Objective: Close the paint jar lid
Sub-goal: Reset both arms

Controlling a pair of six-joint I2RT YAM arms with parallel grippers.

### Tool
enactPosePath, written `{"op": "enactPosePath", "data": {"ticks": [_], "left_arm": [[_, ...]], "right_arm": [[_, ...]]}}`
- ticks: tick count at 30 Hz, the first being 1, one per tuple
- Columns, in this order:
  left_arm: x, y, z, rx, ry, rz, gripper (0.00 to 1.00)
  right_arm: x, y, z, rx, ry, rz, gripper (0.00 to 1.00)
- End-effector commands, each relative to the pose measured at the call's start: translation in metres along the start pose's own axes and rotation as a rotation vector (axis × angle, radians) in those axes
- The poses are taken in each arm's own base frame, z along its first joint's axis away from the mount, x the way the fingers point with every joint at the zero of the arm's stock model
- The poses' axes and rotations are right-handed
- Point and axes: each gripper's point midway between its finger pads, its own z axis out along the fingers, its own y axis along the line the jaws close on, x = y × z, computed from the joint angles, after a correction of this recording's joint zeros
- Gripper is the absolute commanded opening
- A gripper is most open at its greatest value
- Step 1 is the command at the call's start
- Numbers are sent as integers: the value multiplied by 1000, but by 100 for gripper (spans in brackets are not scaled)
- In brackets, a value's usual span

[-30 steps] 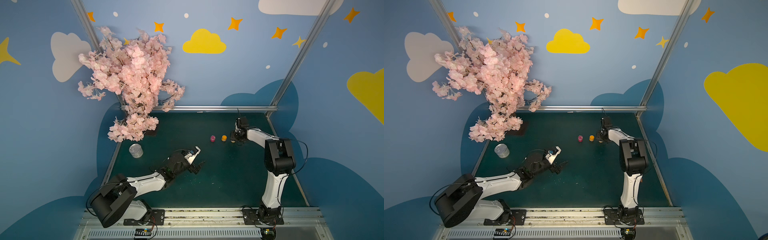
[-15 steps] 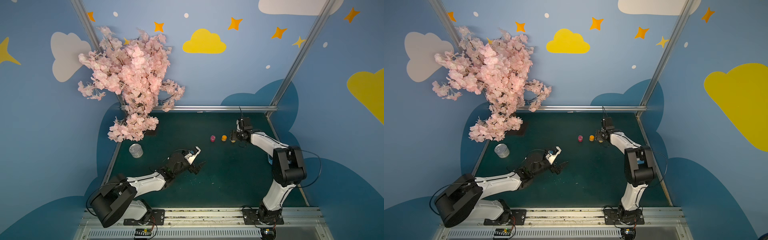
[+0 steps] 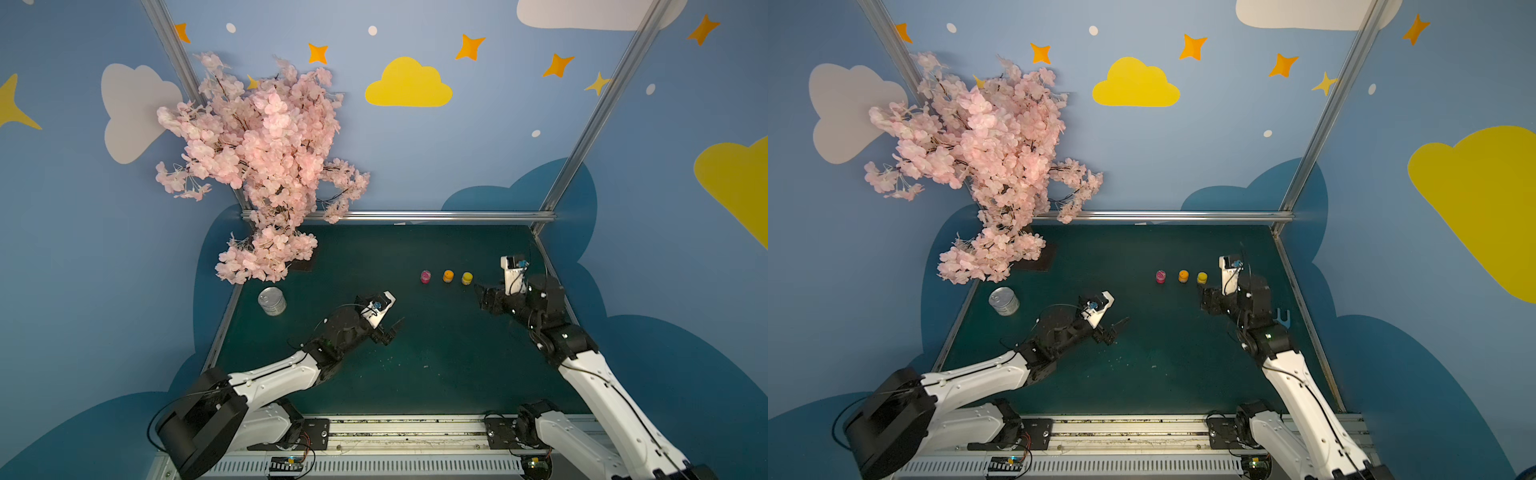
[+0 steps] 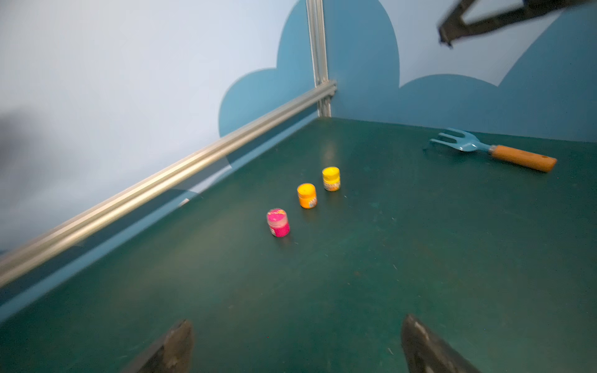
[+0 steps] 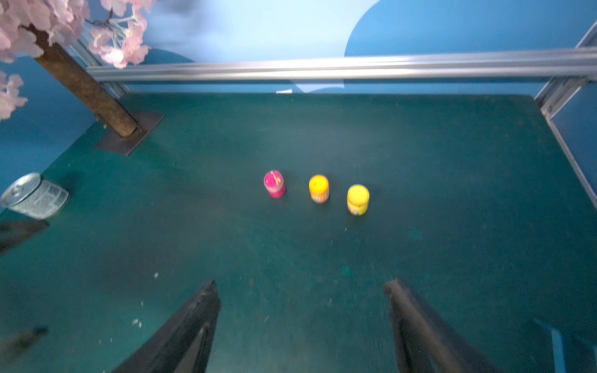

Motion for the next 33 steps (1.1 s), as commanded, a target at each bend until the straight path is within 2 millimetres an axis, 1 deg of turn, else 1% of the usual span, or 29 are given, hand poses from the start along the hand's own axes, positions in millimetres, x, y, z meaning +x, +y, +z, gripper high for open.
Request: {"op": "enactPosePath", "data": {"ticks": [1, 4, 6, 7, 9, 10, 11, 13, 15, 16, 17, 19, 21, 22, 24, 27, 28, 30, 31, 33], "left_arm": [[-1, 25, -16, -140, 9, 115, 100], [-10, 39, -29, -220, -31, 109, 100], [-10, 47, -46, -272, -53, 49, 100], [1, 50, -56, -296, -46, 8, 100], [18, 48, -75, -299, -42, -36, 100], [22, 47, -86, -298, -43, -74, 100], [26, 47, -97, -301, -42, -105, 100], [21, 54, -119, -342, -93, -126, 100], [14, 65, -139, -416, -170, -101, 100], [7, 73, -152, -474, -238, -90, 100], [8, 80, -159, -520, -260, -99, 100], [16, 88, -158, -574, -219, -103, 100], [20, 94, -154, -603, -188, -70, 100], [29, 100, -149, -628, -130, -57, 100], [41, 116, -144, -687, -64, -87, 100], [73, 141, -124, -697, 85, -185, 100], [85, 154, -119, -724, 130, -223, 100], [107, 176, -111, -760, 183, -284, 100], [113, 185, -105, -752, 188, -312, 100], [127, 199, -92, -726, 205, -361, 100]], "right_arm": [[4, -6, -29, 31, -90, -7, 83], [5, -11, -56, 64, -144, 36, 83], [9, -8, -68, 47, -151, 64, 83], [12, -6, -73, 36, -146, 74, 83], [19, -5, -81, 30, -123, 74, 83], [23, -6, -83, 41, -108, 72, 83], [26, -10, -85, 58, -105, 74, 83], [31, -15, -82, 82, -111, 76, 83], [31, -16, -76, 80, -124, 88, 83], [31, -14, -73, 70, -121, 95, 83], [29, -12, -70, 56, -116, 103, 83], [24, -8, -66, 37, -103, 100, 83], [18, -10, -60, 57, -94, 69, 83], [14, -15, -56, 87, -87, 55, 83], [9, -22, -47, 130, -71, 22, 83], [8, -23, -22, 126, -77, -57, 83], [7, -28, -15, 146, -92, -64, 83], [8, -46, -6, 241, -131, -26, 83], [7, -53, -2, 276, -154, -43, 83], [13, -65, 9, 331, -163, -98, 83]]}}
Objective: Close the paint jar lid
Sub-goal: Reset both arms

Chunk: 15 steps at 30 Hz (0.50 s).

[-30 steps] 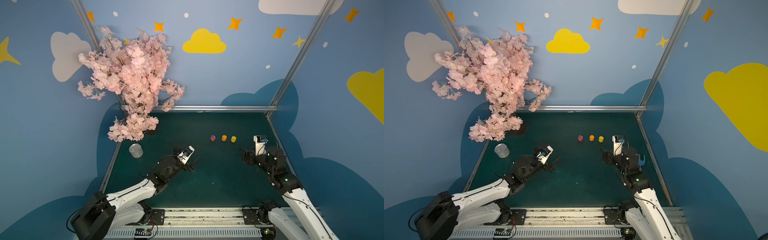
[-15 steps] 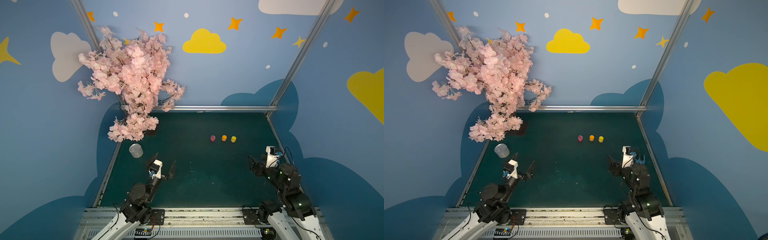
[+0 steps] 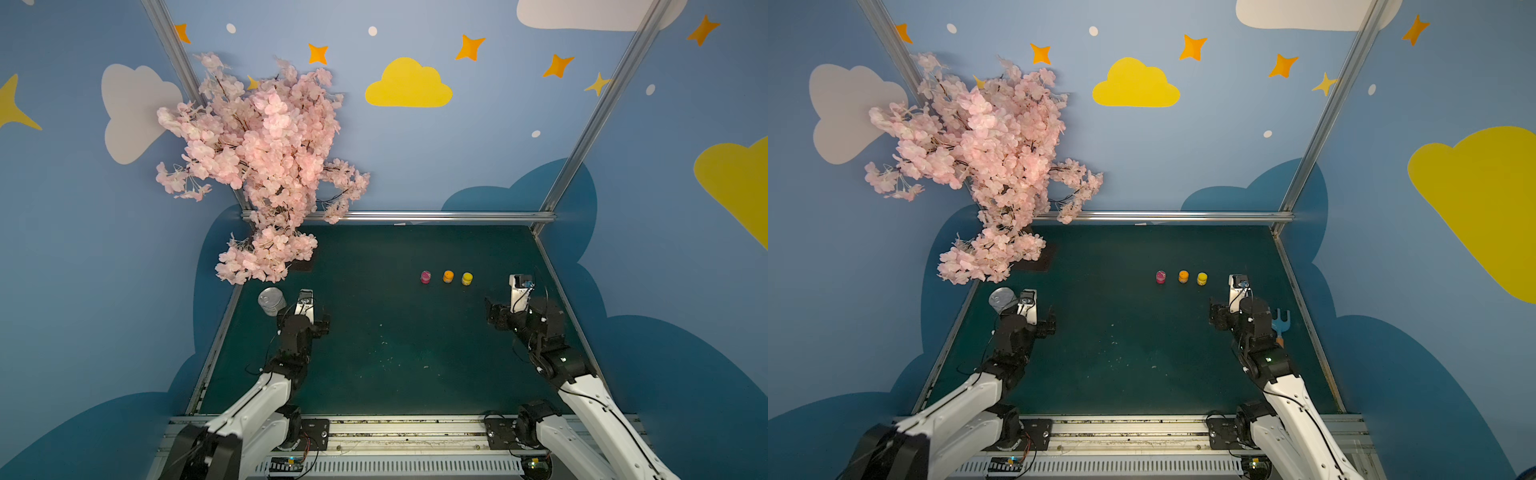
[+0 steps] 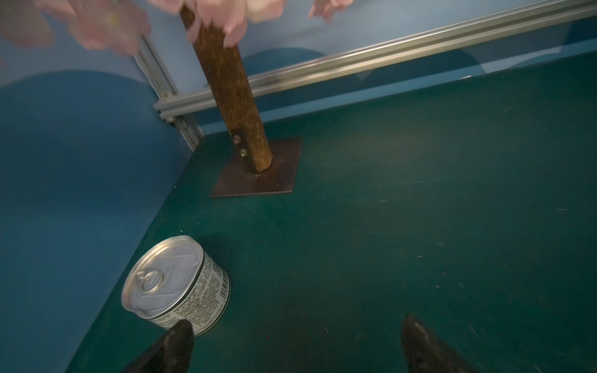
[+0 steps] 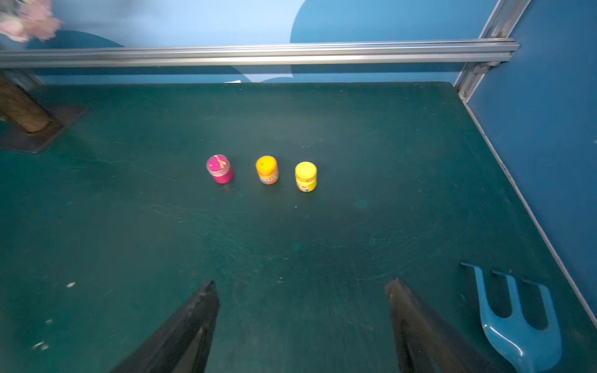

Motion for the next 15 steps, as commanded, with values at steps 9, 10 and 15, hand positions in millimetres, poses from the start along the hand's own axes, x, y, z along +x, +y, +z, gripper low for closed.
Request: {"op": "enactPosePath", "data": {"ticks": [9, 10, 15], "left_arm": [[-9, -8, 68, 129, -58, -130, 100], [-7, -5, 71, 120, -46, -140, 100], [-7, -7, 75, 128, -4, -129, 100]], "right_arm": [[25, -39, 82, 111, 3, -65, 85], [24, -35, 90, 83, -3, -80, 85], [45, -38, 123, -3, 76, -74, 84]]}}
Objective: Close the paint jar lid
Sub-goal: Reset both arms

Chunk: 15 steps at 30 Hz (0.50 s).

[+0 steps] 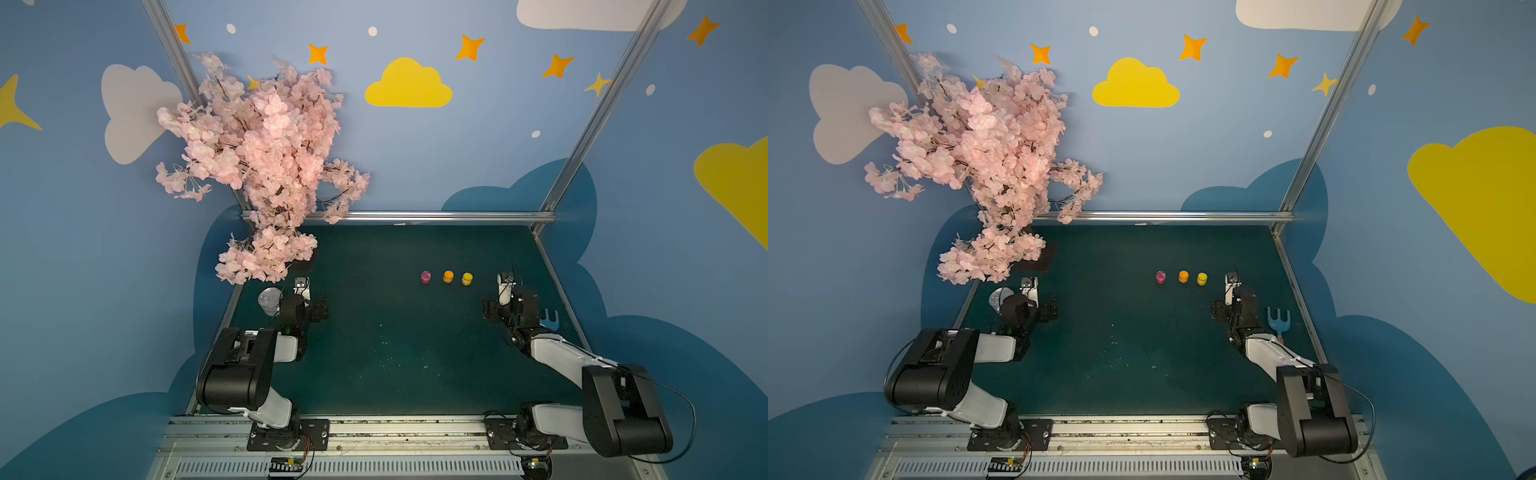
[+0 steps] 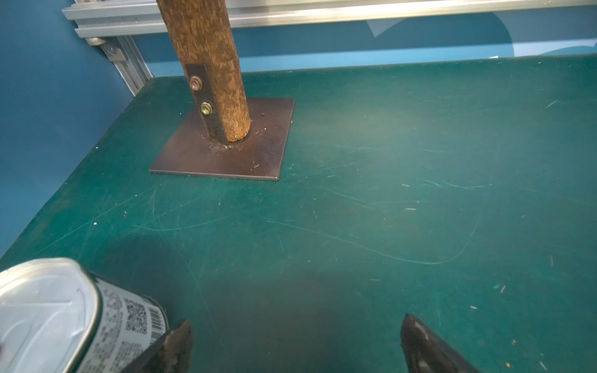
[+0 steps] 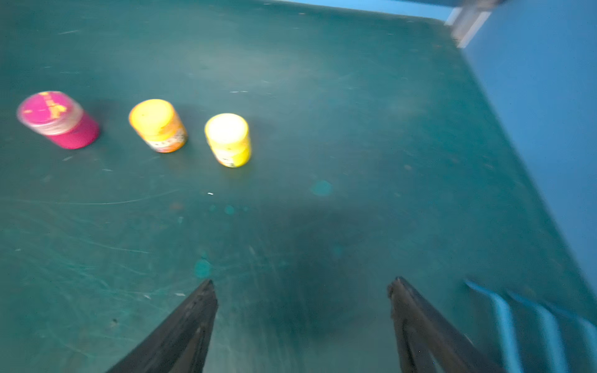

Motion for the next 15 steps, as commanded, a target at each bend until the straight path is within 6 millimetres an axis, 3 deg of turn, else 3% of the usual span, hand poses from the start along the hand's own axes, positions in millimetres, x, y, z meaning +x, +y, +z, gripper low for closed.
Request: {"op": "enactPosePath", "data": {"ticks": [1, 4, 15], "left_arm": [[-21, -5, 0, 31, -62, -14, 100], [-21, -5, 0, 31, -58, -14, 100], [-21, -5, 0, 31, -57, -13, 100]], "right_arm": [[-18, -1, 22, -89, -89, 30, 85], [-14, -11, 22, -75, -97, 90, 87], [-13, -8, 22, -84, -82, 68, 90]]}}
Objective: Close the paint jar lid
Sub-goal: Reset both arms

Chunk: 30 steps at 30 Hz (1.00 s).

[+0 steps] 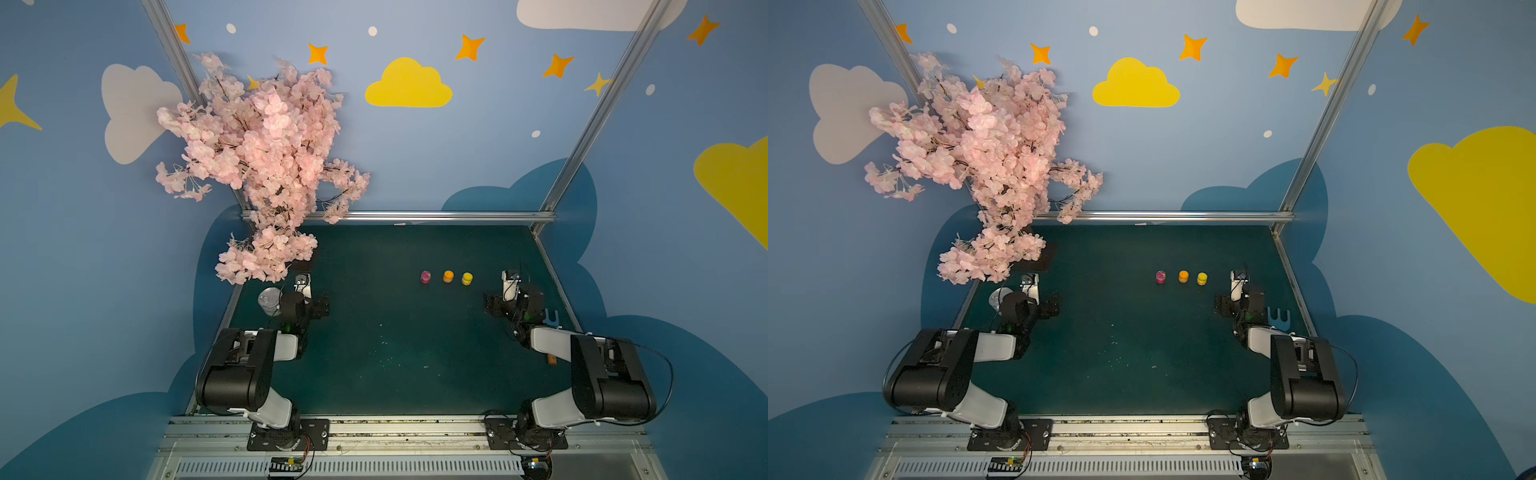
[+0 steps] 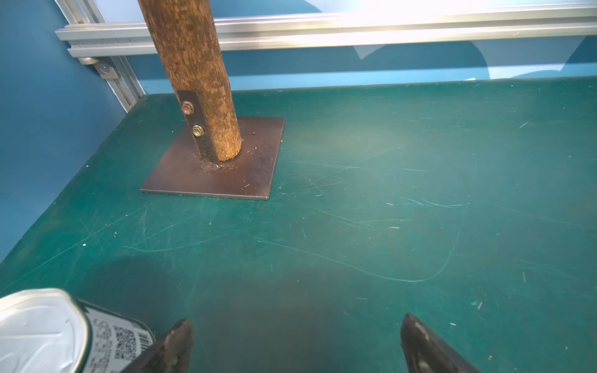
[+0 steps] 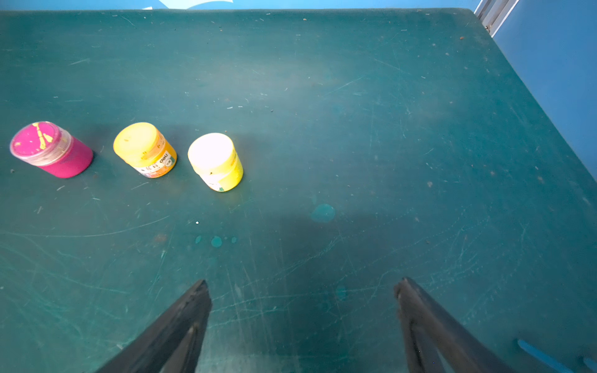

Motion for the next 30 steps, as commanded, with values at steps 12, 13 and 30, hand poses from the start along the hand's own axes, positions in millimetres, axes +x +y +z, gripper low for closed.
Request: {"op": "enactPosePath", "data": {"ticks": [12, 13, 30], "left_arm": [[-11, 20, -3, -111, -40, -65, 100], [-11, 6, 0, -34, -39, -25, 100], [-11, -1, 1, 12, -26, -8, 100]], "right_arm": [[-16, -31, -33, 173, -190, 116, 90], [-16, -28, -35, 157, -204, 106, 90], [-14, 14, -4, -102, -67, -20, 99]]}}
